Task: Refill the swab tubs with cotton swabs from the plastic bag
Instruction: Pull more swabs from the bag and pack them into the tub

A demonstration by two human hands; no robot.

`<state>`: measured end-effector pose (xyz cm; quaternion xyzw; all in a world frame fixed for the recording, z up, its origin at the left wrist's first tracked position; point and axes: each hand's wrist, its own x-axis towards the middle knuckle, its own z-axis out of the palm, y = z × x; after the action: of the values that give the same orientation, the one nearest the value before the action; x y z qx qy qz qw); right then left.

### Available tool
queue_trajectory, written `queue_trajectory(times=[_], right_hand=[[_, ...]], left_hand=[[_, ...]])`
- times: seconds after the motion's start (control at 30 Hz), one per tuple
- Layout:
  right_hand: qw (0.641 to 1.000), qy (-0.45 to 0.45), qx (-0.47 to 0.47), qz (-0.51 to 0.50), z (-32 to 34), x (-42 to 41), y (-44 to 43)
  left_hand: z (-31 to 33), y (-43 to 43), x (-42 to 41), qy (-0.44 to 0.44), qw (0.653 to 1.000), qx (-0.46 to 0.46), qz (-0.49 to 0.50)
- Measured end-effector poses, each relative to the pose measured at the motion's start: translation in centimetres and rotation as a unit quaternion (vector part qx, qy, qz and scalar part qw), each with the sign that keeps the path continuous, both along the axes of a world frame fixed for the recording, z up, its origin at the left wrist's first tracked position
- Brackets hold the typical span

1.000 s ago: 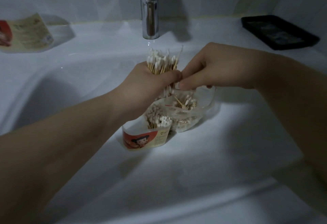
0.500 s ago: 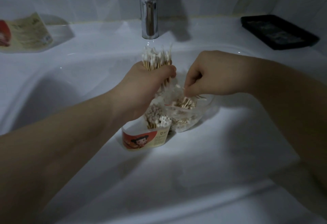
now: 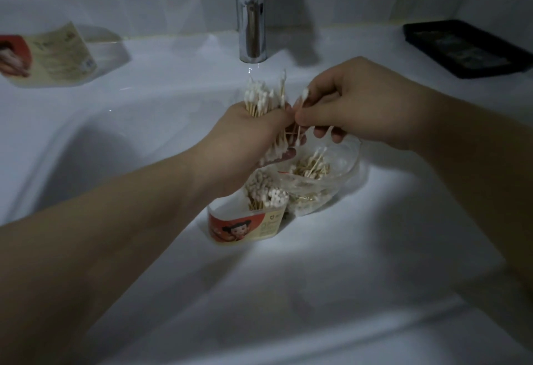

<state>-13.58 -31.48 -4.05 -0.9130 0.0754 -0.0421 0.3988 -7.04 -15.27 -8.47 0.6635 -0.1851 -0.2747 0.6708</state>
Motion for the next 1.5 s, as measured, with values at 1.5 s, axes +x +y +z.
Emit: queue_trajectory(times=[1.5], right_hand=[[0.954, 0.143, -0.244, 0.104, -0.6, -0.9, 0.9]], left_hand=[[-0.6, 0.0, 0.3, -0.015, 0.999, 0.028, 0.041]])
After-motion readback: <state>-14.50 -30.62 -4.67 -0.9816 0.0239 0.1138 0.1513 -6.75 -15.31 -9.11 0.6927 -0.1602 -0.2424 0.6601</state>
